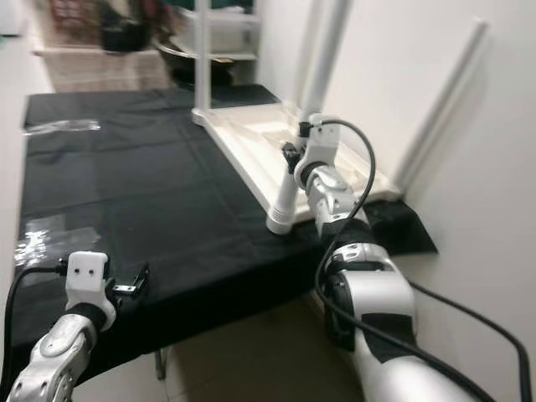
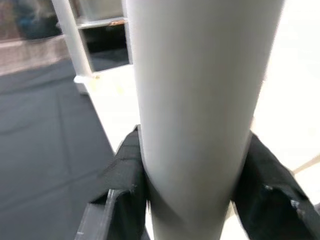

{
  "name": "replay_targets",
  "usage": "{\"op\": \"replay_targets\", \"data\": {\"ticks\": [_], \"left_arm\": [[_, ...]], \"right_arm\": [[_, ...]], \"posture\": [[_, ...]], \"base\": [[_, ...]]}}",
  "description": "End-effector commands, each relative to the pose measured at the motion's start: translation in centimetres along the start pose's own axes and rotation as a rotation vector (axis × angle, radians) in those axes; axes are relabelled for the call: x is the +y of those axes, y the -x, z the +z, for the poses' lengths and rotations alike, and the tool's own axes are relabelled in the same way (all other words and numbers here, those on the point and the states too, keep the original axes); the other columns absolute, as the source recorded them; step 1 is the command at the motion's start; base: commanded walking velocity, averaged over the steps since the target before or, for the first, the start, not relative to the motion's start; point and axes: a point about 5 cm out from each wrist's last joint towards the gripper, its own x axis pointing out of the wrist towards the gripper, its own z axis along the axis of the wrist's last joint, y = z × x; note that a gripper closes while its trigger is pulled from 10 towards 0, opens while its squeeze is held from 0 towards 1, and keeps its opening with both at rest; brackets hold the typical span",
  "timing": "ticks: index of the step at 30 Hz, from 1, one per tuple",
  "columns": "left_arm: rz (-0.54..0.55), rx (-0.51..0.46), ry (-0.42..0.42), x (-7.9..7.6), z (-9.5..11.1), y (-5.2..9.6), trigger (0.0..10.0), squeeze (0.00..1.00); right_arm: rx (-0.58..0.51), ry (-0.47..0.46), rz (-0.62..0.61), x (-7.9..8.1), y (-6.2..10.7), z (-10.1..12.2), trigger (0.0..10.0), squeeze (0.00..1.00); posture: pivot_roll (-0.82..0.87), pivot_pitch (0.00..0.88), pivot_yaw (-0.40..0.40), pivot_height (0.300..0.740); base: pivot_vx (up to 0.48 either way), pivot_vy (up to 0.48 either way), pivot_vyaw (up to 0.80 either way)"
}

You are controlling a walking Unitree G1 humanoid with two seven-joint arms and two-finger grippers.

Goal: Building children table

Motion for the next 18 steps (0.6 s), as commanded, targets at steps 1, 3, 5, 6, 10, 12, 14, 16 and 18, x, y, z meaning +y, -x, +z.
{"op": "replay_targets", "data": {"ticks": [1,3,5,6,10,12,14,16,18], "left_arm": [[-0.012,-0.002,-0.003,-0.2,0.2,0.0,10.0,0.0],[-0.012,-0.007,-0.004,-0.1,0.3,0.0,10.0,0.0],[-0.011,-0.005,-0.006,0.0,0.3,0.1,10.0,0.0],[-0.011,-0.005,-0.006,0.0,0.3,0.1,10.0,0.0],[-0.01,-0.005,-0.005,0.0,0.3,0.1,10.0,0.0],[-0.01,-0.005,-0.004,-0.1,0.2,0.1,10.0,0.0],[-0.01,-0.006,-0.001,-0.1,0.2,0.1,10.0,0.0],[-0.01,-0.007,0.0,-0.1,0.2,0.1,10.0,0.0],[-0.01,-0.011,0.003,-0.2,0.2,0.0,10.0,0.0]], "right_arm": [[0.155,-0.027,-0.173,-2.1,0.6,-4.3,0.0,0.0],[0.197,-0.041,-0.211,0.1,1.5,-6.3,0.0,0.0],[0.196,-0.035,-0.075,2.9,2.0,-6.4,10.0,0.0],[0.196,-0.035,-0.075,2.9,2.0,-6.4,10.0,0.0],[0.075,-0.05,-0.009,2.7,1.5,-3.9,10.0,1.0],[0.042,-0.054,0.004,2.1,1.1,-2.8,10.0,1.0],[-0.009,-0.053,0.084,1.4,0.6,-0.5,10.0,0.0],[-0.043,-0.071,0.186,1.3,0.4,0.9,10.0,0.0],[-0.122,-0.019,0.383,0.5,0.5,3.1,10.0,0.0]], "posture": [[0.09,0.0,-0.138,0.74],[0.09,0.0,-0.135,0.74],[0.08,0.0,-0.131,0.74],[0.08,0.0,-0.131,0.74],[0.08,0.0,-0.136,0.74],[0.08,0.0,-0.136,0.74],[0.08,0.0,-0.138,0.74],[0.08,0.0,-0.138,0.74],[0.08,0.0,-0.149,0.74]], "base": [[0.0,0.0,0.0],[0.0,0.0,0.0],[0.0,0.0,0.0],[0.0,0.0,0.0],[0.0,0.0,0.0],[0.0,0.0,0.0],[0.0,0.0,0.0],[0.0,0.0,0.0],[0.0,0.0,0.0]]}}
